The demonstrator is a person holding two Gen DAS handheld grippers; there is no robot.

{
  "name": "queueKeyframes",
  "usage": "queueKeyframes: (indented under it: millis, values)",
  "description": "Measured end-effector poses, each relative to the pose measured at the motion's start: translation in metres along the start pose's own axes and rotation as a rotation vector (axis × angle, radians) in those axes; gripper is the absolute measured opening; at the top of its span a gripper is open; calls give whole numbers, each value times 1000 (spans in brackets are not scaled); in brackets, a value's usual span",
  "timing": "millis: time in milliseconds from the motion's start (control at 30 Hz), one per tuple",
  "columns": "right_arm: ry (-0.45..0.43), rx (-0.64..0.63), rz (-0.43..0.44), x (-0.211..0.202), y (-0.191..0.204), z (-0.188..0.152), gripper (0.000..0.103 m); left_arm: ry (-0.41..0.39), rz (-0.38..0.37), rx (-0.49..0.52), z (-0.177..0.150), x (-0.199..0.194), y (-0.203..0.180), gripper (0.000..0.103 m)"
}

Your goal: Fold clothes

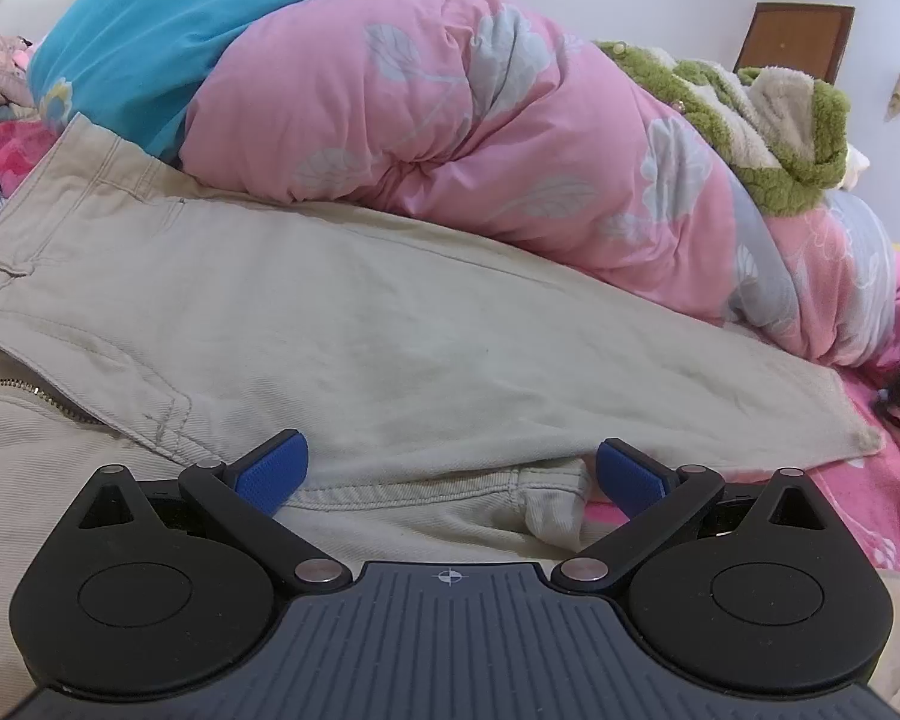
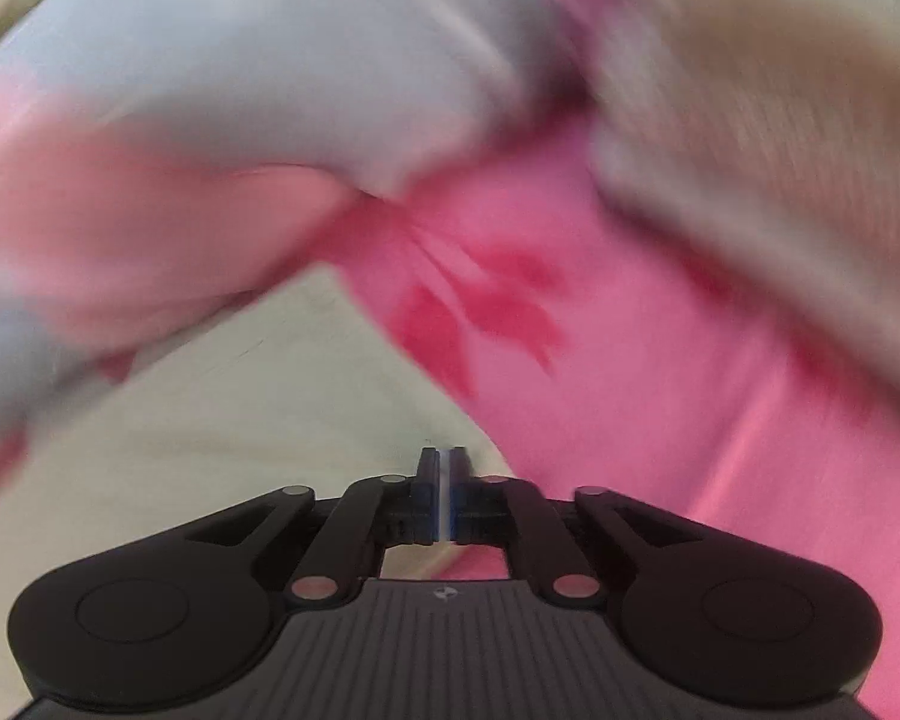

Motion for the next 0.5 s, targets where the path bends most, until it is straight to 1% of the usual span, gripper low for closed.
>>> queueKeyframes:
  millis: [67,100,200,267,300,367,400,433,467,500]
  values:
    - [-27,-131,-16,-8,46,13,5,1,-1,-2,0,0,0,103]
    - [-38,-196,1,-11,73,17,7,1,-1,-2,0,0,0,103]
    - [-26,-416,232,-14,195,-4,11,2,-1,0,-1,-1,0,103]
    - [11,-542,369,-14,260,-29,11,2,-3,-2,0,-1,1,103]
    - [30,-593,423,-11,287,-41,11,2,-4,-3,0,-1,1,103]
    - [68,-621,448,7,312,-52,10,3,-5,-6,0,-1,1,103]
    - [72,-605,425,19,313,-49,9,3,-6,-7,0,-1,1,103]
    - [58,-570,404,30,307,-38,7,3,-7,-7,-1,-1,1,103]
    - [40,-515,379,42,296,-23,2,3,-7,-8,-1,-1,1,103]
    - [31,-443,319,52,280,-6,0,3,-7,-8,-1,-1,1,103]
Point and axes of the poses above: each gripper's, at about its wrist camera, not at the fingertips, and x roughly the way its jaws point, y to its left, z to its top, the point moved 9 cm from there along x, roughly the way its jaws point, and after that the axes turned 7 degrees about -x, right-handed, at the moved point
